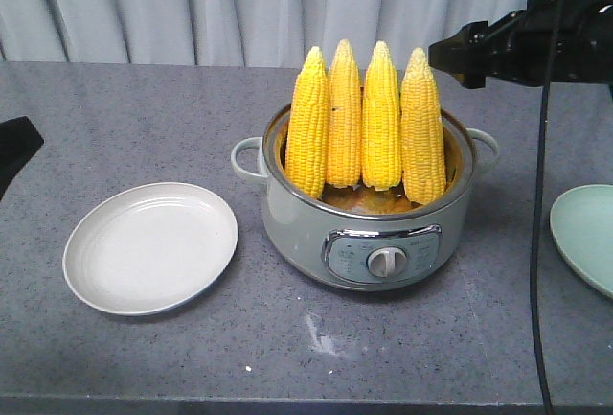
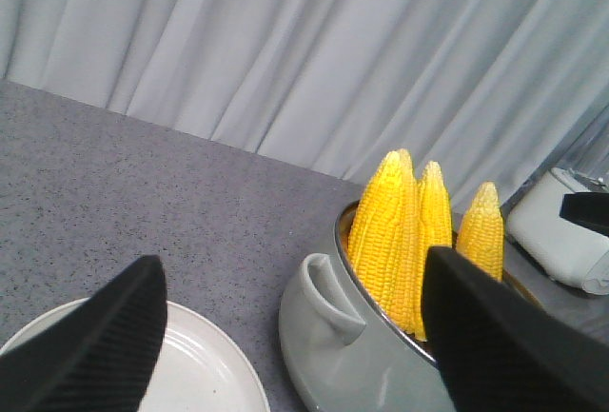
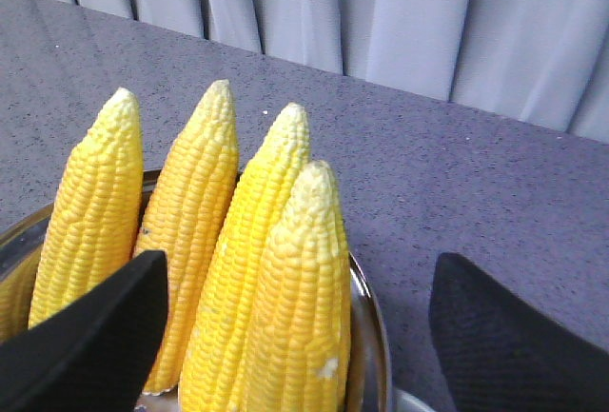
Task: Distribute corn equally
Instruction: 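Reach the right gripper to the outermost corn ear, grasp and lift it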
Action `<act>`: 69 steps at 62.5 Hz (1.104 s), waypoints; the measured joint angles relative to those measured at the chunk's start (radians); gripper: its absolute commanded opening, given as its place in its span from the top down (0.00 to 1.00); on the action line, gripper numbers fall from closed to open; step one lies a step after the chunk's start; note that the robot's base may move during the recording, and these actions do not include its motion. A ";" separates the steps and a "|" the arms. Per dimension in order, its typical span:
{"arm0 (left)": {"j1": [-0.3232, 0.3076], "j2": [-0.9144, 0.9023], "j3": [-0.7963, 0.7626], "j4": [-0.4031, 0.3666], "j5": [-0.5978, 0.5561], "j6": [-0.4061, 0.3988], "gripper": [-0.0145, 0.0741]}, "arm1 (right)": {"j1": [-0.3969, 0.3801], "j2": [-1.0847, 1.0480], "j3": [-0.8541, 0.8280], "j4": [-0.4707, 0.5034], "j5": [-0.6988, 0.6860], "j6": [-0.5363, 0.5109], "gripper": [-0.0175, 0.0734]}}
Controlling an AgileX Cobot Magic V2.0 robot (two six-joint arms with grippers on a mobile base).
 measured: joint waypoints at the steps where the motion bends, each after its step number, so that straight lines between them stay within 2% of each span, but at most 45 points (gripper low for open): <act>1: 0.000 0.000 0.000 0.000 0.000 0.000 0.25 | 0.000 0.010 -0.007 0.009 0.002 -0.007 0.20; 14: 0.000 0.000 0.000 0.000 0.003 0.000 0.25 | 0.000 0.128 -0.084 0.094 0.012 -0.066 0.20; 34: 0.000 0.000 0.000 0.000 0.006 0.001 0.25 | 0.000 0.199 -0.098 0.112 0.049 -0.081 0.22; 41: 0.000 0.000 0.000 0.000 0.006 0.001 0.25 | 0.000 0.208 -0.099 0.120 0.072 -0.089 0.30; 63: 0.000 0.000 0.000 0.000 0.006 0.001 0.25 | 0.000 0.229 -0.100 0.149 0.083 -0.106 0.66; 69: 0.000 0.000 0.000 0.000 0.006 0.001 0.25 | 0.000 0.231 -0.102 0.150 0.083 -0.110 0.72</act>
